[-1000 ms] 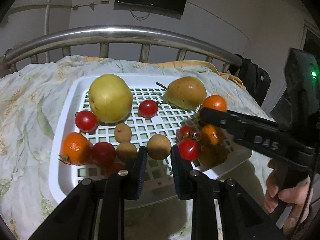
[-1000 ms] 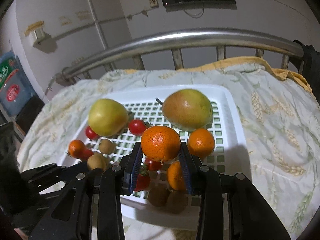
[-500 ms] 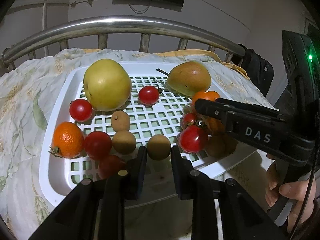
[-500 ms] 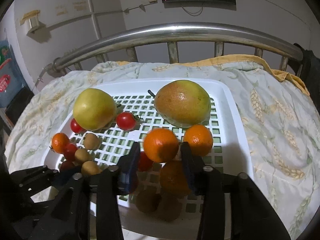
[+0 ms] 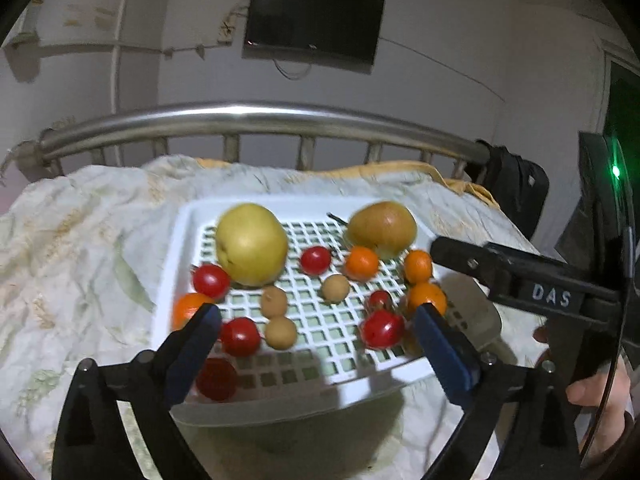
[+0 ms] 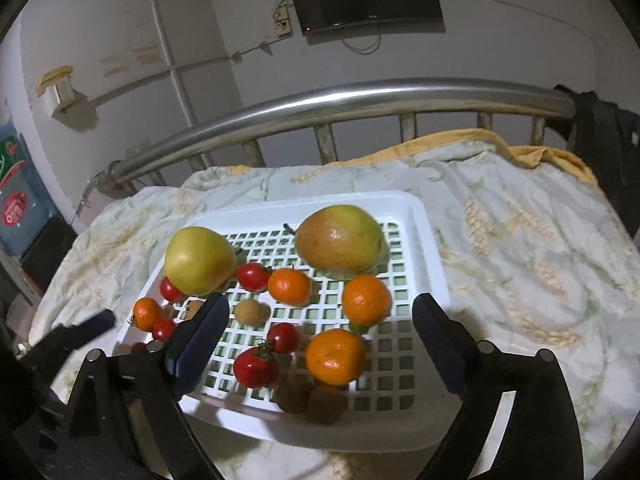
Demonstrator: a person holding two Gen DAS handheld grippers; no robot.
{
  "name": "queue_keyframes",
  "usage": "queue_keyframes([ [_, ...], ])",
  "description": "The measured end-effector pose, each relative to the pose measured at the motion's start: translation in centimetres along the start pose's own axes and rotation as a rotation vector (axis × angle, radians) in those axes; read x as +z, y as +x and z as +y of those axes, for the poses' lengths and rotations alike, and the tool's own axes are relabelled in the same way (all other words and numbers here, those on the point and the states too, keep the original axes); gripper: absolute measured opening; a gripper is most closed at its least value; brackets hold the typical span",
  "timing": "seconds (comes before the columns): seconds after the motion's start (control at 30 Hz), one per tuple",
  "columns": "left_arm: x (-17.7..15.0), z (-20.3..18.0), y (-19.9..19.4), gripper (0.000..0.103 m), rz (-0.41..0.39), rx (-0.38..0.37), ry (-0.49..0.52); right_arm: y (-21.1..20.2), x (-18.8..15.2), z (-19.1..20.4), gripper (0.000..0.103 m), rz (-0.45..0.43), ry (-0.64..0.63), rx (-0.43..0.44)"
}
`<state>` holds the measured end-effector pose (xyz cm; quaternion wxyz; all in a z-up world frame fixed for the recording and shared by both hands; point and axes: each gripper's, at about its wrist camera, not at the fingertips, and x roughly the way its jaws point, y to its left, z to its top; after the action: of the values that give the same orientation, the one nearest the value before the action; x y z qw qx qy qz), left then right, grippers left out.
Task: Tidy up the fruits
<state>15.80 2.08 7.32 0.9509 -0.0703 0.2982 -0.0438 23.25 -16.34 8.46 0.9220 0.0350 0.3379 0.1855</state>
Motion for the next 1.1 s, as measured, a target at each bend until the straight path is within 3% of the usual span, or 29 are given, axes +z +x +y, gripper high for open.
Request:
queue_keyframes([
  [0.43,0.2,1.0,-4.7,0.103,-0.038,0.069,-0.037,-4.7,-1.4,2.5,0.101,-0.025,-0.062,-0.067],
  [1.1,-5.1,-1.6,-12.2,0.103,-0.053,0.091,0.046,-12.7,-7.4,6.3,0.101,-0.068,-0.164,-0.1],
])
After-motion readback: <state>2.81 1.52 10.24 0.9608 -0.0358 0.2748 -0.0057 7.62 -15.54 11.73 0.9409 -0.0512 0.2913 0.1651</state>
